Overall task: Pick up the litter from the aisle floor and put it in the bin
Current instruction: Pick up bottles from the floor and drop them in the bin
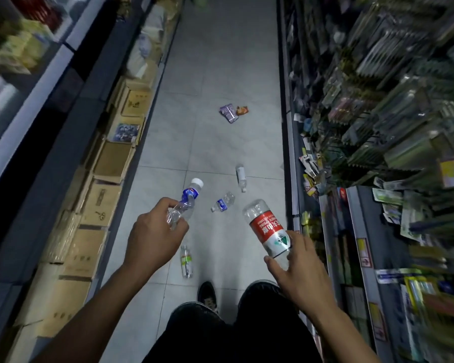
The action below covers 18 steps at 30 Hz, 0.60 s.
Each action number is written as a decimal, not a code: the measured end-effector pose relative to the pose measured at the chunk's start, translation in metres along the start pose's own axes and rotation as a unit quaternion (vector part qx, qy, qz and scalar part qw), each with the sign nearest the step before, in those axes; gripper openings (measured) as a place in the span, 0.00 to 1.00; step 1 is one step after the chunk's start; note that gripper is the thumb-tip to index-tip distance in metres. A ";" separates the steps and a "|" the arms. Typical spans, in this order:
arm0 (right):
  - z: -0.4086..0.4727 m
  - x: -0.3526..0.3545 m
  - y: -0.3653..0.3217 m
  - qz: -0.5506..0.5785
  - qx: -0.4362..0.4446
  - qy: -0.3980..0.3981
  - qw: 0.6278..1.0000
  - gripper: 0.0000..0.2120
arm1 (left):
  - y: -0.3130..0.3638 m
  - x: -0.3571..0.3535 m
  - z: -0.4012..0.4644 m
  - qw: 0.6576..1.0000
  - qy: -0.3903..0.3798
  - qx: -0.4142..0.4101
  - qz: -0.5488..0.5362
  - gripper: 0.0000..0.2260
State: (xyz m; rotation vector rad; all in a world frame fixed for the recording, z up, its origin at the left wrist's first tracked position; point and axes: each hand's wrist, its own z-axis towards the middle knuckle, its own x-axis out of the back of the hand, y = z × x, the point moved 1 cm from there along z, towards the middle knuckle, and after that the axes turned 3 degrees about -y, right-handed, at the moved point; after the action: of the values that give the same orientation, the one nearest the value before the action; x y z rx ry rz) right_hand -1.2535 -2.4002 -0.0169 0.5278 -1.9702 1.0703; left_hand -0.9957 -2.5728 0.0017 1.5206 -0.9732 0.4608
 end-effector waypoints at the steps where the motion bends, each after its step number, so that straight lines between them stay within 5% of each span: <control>1: 0.009 0.003 0.001 0.003 -0.009 0.000 1.000 0.32 | 0.007 -0.001 0.015 1.000 -0.005 -0.006 0.001 0.08; 8: 0.098 0.030 0.008 0.020 -0.040 0.004 0.999 0.33 | 0.054 -0.017 0.123 1.000 -0.006 -0.023 -0.001 0.07; 18: 0.287 0.074 -0.037 -0.004 0.047 -0.043 0.998 0.32 | 0.092 -0.013 0.242 0.998 0.047 0.045 0.014 0.06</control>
State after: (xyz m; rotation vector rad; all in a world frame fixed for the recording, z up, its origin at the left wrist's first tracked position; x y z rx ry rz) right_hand -1.4032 -2.6590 -0.0268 0.6415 -1.9977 1.1570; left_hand -1.1337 -2.7924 -0.0026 1.5522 -0.9127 0.5976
